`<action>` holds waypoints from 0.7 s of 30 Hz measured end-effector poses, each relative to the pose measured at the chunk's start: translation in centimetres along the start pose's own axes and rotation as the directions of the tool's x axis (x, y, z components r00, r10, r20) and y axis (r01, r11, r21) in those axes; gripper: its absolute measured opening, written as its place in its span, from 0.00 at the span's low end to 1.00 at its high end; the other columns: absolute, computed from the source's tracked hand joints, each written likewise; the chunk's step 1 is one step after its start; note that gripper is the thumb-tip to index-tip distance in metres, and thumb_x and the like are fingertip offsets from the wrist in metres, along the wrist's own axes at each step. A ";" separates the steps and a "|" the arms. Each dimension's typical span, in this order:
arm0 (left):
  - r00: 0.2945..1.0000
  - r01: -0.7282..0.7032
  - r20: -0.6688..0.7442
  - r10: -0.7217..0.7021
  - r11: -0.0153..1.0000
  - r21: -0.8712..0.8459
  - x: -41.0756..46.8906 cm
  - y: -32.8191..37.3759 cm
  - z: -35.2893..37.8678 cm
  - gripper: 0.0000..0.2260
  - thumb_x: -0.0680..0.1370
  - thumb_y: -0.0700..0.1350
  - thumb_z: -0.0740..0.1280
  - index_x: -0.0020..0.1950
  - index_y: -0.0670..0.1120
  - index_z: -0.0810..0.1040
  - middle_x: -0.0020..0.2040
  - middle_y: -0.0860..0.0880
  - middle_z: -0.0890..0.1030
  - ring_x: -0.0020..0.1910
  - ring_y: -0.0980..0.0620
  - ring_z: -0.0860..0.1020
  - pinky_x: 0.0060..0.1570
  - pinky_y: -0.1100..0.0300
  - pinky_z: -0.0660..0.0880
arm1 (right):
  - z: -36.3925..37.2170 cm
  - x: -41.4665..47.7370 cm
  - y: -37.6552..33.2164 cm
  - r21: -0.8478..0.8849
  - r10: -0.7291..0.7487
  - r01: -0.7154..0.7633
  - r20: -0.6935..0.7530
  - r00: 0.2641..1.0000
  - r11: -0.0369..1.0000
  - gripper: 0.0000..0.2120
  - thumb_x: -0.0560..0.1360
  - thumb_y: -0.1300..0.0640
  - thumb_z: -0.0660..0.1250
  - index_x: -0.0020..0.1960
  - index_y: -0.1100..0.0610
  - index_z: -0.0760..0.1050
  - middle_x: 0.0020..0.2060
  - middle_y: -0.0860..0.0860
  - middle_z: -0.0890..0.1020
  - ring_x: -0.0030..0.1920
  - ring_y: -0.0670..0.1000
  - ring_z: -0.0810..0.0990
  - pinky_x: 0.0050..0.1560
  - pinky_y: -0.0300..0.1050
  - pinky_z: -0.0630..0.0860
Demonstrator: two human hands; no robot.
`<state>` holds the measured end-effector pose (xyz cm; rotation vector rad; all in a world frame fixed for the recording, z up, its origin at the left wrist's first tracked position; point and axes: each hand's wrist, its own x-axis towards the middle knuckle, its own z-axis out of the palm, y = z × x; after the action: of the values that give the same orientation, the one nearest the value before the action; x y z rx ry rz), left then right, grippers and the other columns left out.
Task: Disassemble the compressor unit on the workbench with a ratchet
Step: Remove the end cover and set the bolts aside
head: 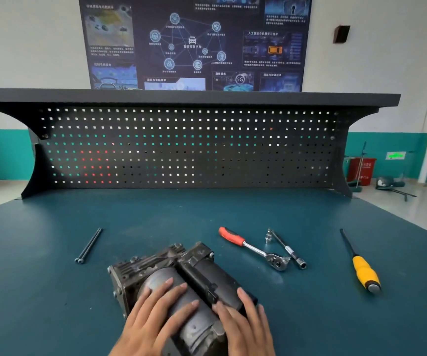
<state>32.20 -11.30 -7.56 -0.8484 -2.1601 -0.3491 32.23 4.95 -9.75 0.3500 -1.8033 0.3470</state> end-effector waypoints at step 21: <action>0.971 0.136 0.237 -0.041 0.908 -0.396 11.1 -4.1 -3.2 0.30 0.52 0.58 0.76 0.51 0.50 0.77 0.47 0.54 0.76 0.45 0.63 0.76 0.46 0.68 0.72 | 0.0 9.3 4.3 0.400 0.023 -0.310 0.581 0.813 0.862 0.61 0.54 0.42 0.81 0.73 0.47 0.44 0.62 0.35 0.61 0.65 0.45 0.63 0.68 0.32 0.56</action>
<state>25.93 -10.83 2.97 -1.0632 -2.3808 -0.8111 28.10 8.37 -0.99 0.6957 -2.3289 0.9116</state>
